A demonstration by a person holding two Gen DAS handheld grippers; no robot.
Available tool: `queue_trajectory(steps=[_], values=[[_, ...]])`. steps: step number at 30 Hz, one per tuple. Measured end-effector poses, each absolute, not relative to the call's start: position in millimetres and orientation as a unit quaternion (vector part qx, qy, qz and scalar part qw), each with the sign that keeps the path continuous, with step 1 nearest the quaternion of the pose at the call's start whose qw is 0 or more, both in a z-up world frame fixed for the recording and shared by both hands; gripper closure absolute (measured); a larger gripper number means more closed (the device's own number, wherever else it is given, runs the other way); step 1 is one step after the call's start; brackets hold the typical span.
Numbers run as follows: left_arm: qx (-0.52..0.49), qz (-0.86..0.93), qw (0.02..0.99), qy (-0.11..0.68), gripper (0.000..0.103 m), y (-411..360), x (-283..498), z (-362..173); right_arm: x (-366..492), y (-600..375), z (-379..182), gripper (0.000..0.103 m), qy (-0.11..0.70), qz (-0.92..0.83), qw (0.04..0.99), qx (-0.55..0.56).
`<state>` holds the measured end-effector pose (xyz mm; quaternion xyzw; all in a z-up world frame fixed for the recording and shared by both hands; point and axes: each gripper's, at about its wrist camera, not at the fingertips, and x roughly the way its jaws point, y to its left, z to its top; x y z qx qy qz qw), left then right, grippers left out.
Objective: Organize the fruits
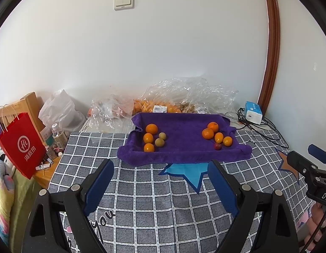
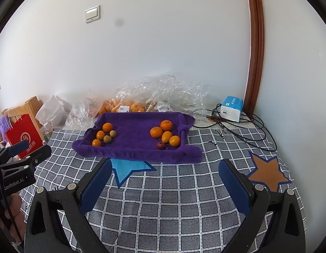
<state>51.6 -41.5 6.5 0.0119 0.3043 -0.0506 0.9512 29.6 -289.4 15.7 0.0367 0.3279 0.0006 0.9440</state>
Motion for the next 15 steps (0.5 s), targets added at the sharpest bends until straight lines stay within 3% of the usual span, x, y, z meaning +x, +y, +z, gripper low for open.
queue_trajectory(steps=[15], values=[[0.008, -0.051, 0.952, 0.301, 0.013, -41.0, 51.0, 8.4, 29.2, -290.2, 16.0, 0.003, 0.326, 0.001, 0.945, 0.038]])
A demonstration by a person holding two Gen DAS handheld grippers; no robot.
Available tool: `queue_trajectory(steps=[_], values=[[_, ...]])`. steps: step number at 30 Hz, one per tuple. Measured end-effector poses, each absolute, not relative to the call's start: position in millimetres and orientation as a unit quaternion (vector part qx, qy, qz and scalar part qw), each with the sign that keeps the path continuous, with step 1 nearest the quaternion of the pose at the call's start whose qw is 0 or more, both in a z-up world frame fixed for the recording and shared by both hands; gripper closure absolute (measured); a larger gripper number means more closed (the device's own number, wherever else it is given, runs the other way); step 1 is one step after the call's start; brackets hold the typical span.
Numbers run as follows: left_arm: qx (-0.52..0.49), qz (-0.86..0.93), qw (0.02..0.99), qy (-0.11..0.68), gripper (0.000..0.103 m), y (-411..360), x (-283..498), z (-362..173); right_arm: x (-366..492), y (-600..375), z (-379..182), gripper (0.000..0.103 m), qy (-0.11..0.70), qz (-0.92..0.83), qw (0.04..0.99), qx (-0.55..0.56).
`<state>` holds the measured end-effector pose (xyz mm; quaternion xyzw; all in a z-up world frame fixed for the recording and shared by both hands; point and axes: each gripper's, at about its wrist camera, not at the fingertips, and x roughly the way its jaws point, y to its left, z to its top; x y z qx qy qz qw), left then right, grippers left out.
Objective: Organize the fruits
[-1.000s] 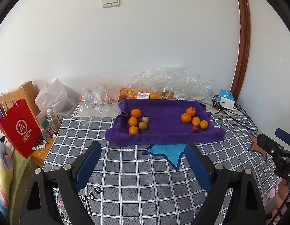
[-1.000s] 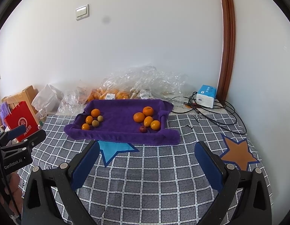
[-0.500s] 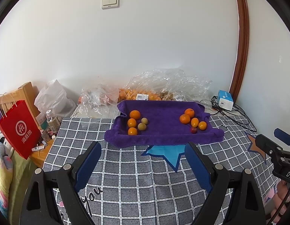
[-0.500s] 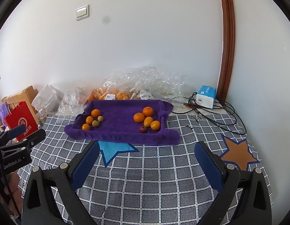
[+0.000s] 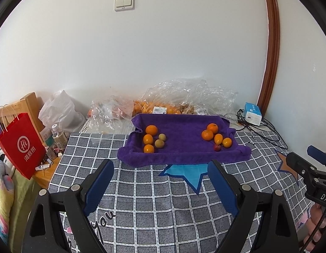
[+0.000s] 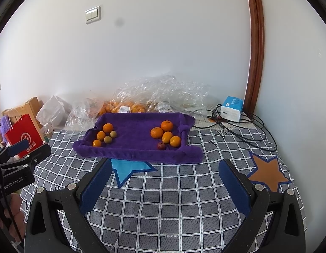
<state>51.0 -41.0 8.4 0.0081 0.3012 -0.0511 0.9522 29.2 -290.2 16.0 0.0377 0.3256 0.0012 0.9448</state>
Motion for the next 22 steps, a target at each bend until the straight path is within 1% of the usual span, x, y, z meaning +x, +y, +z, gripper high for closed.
queue_trajectory(steps=[22], values=[[0.006, -0.053, 0.952, 0.3, 0.013, -45.2, 51.4, 6.3, 29.9, -290.1, 16.2, 0.003, 0.323, 0.002, 0.946, 0.035]])
